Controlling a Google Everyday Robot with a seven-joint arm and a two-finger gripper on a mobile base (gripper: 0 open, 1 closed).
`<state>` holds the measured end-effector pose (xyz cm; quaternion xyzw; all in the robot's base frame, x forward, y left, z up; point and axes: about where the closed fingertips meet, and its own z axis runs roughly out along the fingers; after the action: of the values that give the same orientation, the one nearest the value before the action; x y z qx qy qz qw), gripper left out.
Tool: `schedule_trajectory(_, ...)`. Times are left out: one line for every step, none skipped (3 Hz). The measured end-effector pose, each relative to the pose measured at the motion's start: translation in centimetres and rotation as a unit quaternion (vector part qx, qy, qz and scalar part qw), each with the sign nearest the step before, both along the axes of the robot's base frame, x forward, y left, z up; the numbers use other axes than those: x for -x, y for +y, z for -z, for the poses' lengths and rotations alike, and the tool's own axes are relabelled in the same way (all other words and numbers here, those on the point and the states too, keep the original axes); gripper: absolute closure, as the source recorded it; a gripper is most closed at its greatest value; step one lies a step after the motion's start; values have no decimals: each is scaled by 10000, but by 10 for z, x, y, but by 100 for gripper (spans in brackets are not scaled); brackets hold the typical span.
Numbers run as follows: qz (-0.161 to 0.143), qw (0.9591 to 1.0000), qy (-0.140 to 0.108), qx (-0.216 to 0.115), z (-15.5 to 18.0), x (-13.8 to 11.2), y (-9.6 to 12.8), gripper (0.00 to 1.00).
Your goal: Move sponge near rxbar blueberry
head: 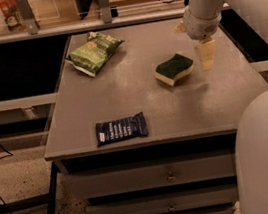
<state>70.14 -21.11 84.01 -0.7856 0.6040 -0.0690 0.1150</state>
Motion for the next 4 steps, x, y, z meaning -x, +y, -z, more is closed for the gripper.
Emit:
schedule_trajectory(12,10000,71,23,10,-10,-4,0)
schedule_trajectory(9,9999,154,45,20,-20,-5,0)
schedule_trajectory(-13,9998,168,69,23,-28,-3,17)
schedule_trajectory(-102,9997,171,117,20,-31,9,29)
